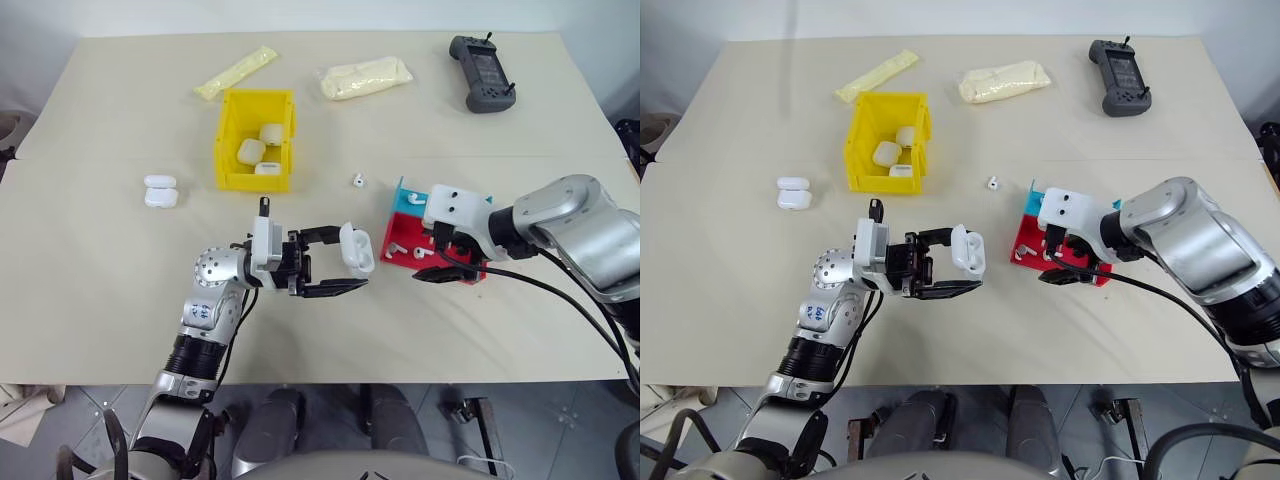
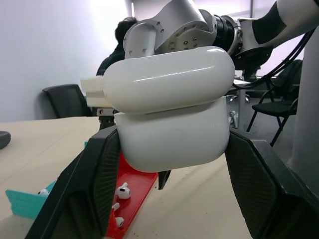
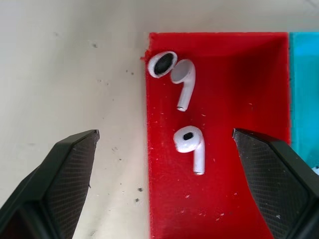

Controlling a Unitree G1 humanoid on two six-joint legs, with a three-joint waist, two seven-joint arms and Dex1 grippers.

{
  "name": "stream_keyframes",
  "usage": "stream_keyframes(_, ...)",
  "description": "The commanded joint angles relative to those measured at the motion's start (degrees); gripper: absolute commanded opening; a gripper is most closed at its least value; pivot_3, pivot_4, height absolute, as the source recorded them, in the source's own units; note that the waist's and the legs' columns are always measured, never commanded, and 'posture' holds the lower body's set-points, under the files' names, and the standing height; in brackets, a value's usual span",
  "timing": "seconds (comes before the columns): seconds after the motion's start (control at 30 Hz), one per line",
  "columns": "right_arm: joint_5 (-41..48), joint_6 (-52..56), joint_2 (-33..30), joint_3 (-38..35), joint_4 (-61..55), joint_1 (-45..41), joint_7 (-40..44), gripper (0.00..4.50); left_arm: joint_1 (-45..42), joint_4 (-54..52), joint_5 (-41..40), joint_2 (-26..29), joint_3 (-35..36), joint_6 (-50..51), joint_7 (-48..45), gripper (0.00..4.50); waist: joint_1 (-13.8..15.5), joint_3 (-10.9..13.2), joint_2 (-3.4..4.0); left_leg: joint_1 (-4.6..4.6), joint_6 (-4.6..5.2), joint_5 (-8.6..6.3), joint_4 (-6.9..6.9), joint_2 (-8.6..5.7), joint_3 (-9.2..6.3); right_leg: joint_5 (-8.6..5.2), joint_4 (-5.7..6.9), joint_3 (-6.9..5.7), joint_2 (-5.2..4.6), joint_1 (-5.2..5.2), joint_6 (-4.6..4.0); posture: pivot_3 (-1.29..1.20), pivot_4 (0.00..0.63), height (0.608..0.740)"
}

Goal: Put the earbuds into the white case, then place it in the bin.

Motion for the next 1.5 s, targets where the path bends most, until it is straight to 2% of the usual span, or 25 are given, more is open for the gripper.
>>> stream_keyframes(0.03, -4.9, -3.2, 0.9, 1.9, 1.6, -1.5, 0.9, 4.1, 0.8, -2.7, -0.3, 0.0, 0.3, -1.1, 0.5, 2.99, 0.0, 0.0, 0.0, 0.0, 0.0, 0.0, -0.01, 0.0, 0.0, 0.0, 0.02, 0.0, 0.0, 0.0, 0.0, 0.0, 0.15, 0.74)
stream_keyframes(0.07, -5.6, -3.5, 1.3, 2.0, 2.0, -1.7, 1.2, 3.95, 0.9, -2.8, -0.3, 0.1, 0.3, -1.1, 0.6, 2.99, -0.1, 0.0, 0.0, 0.0, 0.0, 0.0, 0.0, 0.0, 0.0, 0.0, 0.03, 0.0, 0.0, -0.02, 0.0, 0.0, 0.15, 0.74)
stream_keyframes(0.27, -9.0, -5.3, 2.8, 2.7, 3.2, -2.8, 4.2, 1.99, 1.3, -3.1, -0.3, 0.2, 0.3, -1.1, 0.9, 2.99, -0.1, 0.0, 0.0, -0.01, 0.0, 0.0, 0.0, 0.0, 0.02, 0.0, 0.07, 0.0, 0.0, -0.03, 0.0, 0.0, 0.15, 0.74)
stream_keyframes(0.8, -16.3, -14.3, 4.0, 2.6, 7.3, -3.1, 11.2, 1.99, 1.3, -2.9, -0.2, 0.0, 0.3, -1.3, 1.5, 2.99, -0.1, 0.0, 0.0, 0.0, 0.0, 0.0, 0.0, 0.01, 0.03, 0.0, 0.07, 0.01, 0.01, -0.03, 0.0, 0.0, 0.15, 0.74)
stream_keyframes(1.33, -19.2, -16.4, 5.4, 1.8, 7.5, -0.9, 12.1, 1.99, 1.3, -3.8, -0.3, 0.3, 0.1, -1.0, 2.3, 2.99, -0.1, 0.0, 0.0, 0.0, -0.01, 0.0, 0.0, 0.01, 0.03, 0.0, 0.08, 0.01, 0.02, -0.02, 0.0, 0.0, 0.15, 0.74)
stream_keyframes(1.43, -19.4, -16.3, 5.7, 1.5, 7.4, -0.6, 12.2, 1.47, 1.4, -4.1, -0.3, 0.4, 0.2, -0.8, 2.3, 2.99, -0.1, 0.0, 0.0, 0.03, -0.01, 0.0, 0.01, 0.01, 0.03, 0.0, 0.06, 0.01, 0.02, 0.01, 0.0, 0.0, 0.15, 0.74)
stream_keyframes(1.5, -19.4, -16.1, 6.0, 1.3, 7.3, -0.4, 12.2, 0.83, 1.3, -4.1, -0.3, 0.5, 0.2, -0.8, 2.4, 2.99, -0.1, 0.0, 0.0, 0.04, -0.01, 0.0, 0.03, 0.01, 0.03, 0.0, 0.06, 0.01, 0.02, 0.02, 0.0, 0.0, 0.15, 0.74)
